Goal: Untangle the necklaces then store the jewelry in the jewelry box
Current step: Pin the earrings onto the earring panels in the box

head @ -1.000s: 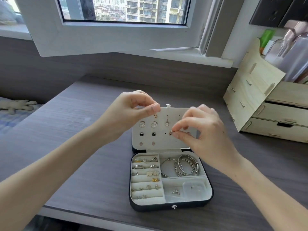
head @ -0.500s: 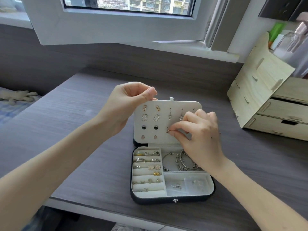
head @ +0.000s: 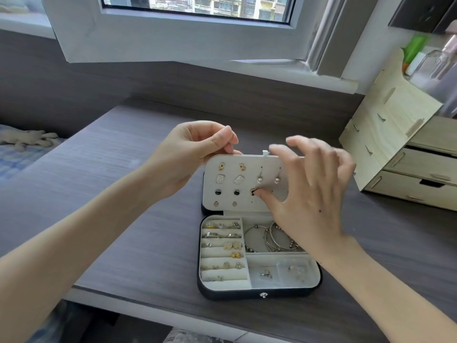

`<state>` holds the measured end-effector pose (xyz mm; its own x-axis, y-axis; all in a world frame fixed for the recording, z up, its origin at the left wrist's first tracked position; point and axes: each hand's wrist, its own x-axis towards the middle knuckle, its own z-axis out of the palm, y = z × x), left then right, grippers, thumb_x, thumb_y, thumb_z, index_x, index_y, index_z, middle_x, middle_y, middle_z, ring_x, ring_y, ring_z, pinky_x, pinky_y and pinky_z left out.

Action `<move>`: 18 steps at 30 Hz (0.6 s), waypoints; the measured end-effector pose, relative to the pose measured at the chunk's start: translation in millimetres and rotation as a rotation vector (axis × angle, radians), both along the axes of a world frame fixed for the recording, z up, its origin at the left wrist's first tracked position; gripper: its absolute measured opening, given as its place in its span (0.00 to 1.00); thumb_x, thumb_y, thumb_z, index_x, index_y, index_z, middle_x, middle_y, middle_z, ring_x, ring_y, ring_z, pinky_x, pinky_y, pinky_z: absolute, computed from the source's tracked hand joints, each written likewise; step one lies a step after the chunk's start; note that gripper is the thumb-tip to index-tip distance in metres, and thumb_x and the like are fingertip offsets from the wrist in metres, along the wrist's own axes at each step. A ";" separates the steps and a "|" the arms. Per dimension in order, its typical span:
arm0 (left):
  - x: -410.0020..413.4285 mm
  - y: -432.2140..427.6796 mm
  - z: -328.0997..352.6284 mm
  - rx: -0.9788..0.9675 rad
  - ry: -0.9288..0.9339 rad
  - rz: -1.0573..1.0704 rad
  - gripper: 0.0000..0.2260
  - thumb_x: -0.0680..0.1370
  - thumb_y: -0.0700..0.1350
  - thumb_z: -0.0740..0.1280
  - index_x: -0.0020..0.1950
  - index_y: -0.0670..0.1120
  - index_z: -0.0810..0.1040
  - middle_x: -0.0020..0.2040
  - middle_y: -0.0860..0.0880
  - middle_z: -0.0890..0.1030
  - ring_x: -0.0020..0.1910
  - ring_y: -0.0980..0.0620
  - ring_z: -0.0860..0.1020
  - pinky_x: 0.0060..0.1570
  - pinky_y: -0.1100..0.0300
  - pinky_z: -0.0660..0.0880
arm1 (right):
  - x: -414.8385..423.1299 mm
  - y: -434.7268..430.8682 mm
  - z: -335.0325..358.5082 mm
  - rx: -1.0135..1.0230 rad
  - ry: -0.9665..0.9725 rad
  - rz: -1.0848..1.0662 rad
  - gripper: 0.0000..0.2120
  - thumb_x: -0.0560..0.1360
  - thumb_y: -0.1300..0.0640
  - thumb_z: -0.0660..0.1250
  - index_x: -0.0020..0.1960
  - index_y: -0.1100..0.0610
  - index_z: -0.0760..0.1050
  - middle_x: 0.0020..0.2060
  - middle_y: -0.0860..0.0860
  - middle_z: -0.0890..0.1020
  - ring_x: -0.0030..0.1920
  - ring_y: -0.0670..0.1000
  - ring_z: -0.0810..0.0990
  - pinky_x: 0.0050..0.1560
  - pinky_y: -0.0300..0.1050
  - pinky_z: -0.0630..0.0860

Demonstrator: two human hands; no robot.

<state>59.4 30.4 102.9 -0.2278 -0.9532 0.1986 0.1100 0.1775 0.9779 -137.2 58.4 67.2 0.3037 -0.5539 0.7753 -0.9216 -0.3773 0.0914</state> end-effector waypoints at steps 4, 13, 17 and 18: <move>4.0 1.4 0.5 -0.013 -0.056 -0.186 0.08 0.74 0.44 0.69 0.34 0.48 0.82 0.34 0.49 0.82 0.40 0.51 0.82 0.40 0.62 0.77 | -2.6 -2.9 5.1 0.033 -0.007 0.088 0.21 0.61 0.46 0.75 0.50 0.55 0.76 0.46 0.50 0.80 0.48 0.55 0.76 0.55 0.54 0.62; 6.2 -4.8 -24.9 -0.003 -0.397 -0.322 0.07 0.74 0.49 0.69 0.37 0.53 0.83 0.38 0.53 0.81 0.40 0.57 0.78 0.47 0.66 0.75 | -10.6 18.5 -25.9 -0.202 -0.027 0.268 0.15 0.65 0.64 0.71 0.40 0.55 0.65 0.33 0.50 0.79 0.33 0.52 0.73 0.41 0.48 0.61; -6.9 -3.9 -31.5 0.033 -0.482 -0.405 0.07 0.73 0.47 0.66 0.42 0.46 0.81 0.39 0.55 0.82 0.42 0.58 0.79 0.49 0.65 0.74 | -10.0 19.7 -29.9 -0.254 -0.024 0.282 0.16 0.64 0.66 0.72 0.40 0.55 0.65 0.33 0.48 0.80 0.35 0.50 0.72 0.41 0.48 0.60; -9.6 -4.2 -32.2 0.035 -0.499 -0.431 0.07 0.73 0.47 0.66 0.43 0.46 0.81 0.39 0.55 0.82 0.42 0.58 0.79 0.48 0.65 0.74 | -10.2 19.6 -30.2 -0.258 -0.022 0.282 0.16 0.64 0.66 0.72 0.40 0.55 0.66 0.33 0.48 0.80 0.35 0.50 0.72 0.41 0.48 0.61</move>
<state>49.7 26.2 70.7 -0.6471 -0.7601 -0.0590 -0.3039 0.1861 0.9344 -147.3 78.0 37.0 0.3979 -0.2363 0.8865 -0.7876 -0.5836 0.1979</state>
